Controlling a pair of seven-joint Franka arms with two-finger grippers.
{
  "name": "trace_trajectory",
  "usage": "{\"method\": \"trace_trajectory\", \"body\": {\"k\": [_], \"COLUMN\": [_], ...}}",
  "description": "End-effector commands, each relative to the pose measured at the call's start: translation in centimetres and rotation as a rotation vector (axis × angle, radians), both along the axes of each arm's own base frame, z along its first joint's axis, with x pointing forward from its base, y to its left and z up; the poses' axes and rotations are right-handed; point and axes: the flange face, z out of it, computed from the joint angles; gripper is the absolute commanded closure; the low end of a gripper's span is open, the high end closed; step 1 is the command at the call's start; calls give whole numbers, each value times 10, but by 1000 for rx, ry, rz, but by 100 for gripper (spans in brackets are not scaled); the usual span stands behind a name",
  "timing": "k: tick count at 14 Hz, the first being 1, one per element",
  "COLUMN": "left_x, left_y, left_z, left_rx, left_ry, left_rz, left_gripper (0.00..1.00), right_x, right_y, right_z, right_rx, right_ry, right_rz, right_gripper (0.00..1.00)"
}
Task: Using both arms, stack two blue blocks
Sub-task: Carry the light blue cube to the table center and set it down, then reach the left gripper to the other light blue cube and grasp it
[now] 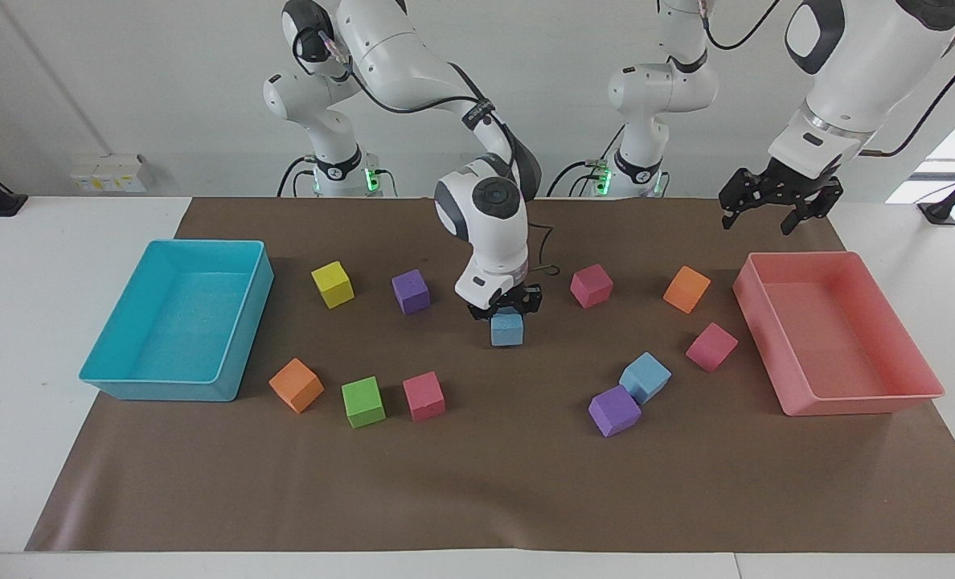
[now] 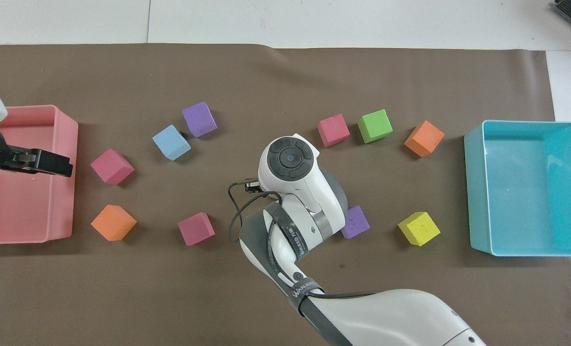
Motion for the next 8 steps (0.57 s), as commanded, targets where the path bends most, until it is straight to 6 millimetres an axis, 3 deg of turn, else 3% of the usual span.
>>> {"method": "trace_trajectory", "body": {"k": [1,8], "left_x": [-4,10], "left_y": [1,0], "left_z": [2,1], "left_rx": [8,1], "left_ry": [-14,-74], "left_rz": [2,4], "left_gripper": [0,0], "right_x": [-3,-6], "right_y": [-5,-7], "right_z": [-10,-12], "right_rx": [0,1], "right_ry": [7,19], "right_rz": [-6,-8], "right_gripper": [100,100]}}
